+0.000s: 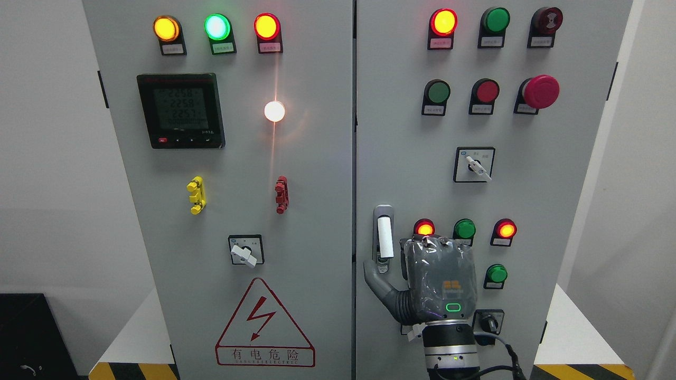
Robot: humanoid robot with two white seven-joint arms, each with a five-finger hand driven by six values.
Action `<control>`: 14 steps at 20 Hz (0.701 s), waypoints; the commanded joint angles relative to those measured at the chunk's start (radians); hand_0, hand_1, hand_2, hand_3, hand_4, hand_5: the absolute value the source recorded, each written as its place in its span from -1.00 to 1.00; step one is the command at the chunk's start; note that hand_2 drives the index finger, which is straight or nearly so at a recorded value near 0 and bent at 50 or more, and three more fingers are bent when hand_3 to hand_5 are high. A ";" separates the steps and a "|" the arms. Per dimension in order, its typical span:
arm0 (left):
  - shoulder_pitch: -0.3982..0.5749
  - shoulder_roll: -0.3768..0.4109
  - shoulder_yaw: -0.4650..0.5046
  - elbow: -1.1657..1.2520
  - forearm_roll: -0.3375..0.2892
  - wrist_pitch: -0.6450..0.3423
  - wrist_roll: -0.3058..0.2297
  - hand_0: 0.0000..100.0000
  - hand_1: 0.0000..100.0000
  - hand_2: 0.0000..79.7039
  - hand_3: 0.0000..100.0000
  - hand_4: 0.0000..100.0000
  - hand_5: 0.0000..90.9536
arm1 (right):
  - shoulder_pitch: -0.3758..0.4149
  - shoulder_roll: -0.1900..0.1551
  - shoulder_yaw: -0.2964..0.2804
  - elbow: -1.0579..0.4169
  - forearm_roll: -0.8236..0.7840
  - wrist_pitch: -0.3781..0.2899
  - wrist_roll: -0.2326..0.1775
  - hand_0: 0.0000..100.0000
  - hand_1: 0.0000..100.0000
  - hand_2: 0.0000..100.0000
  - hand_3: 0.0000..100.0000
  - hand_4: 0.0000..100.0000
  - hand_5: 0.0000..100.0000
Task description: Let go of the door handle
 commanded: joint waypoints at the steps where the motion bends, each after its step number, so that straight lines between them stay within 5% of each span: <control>1: 0.000 0.000 0.000 0.000 0.000 0.000 -0.001 -0.76 0.11 -1.00 -1.00 -1.00 -1.00 | -0.008 0.005 -0.024 0.031 -0.004 0.002 0.000 -0.59 -0.21 1.00 1.00 0.95 1.00; 14: 0.000 0.000 0.000 0.000 0.000 0.000 -0.001 -0.76 0.11 -1.00 -1.00 -1.00 -1.00 | -0.019 0.006 -0.024 0.034 -0.014 0.013 0.000 -0.53 -0.24 1.00 1.00 0.95 1.00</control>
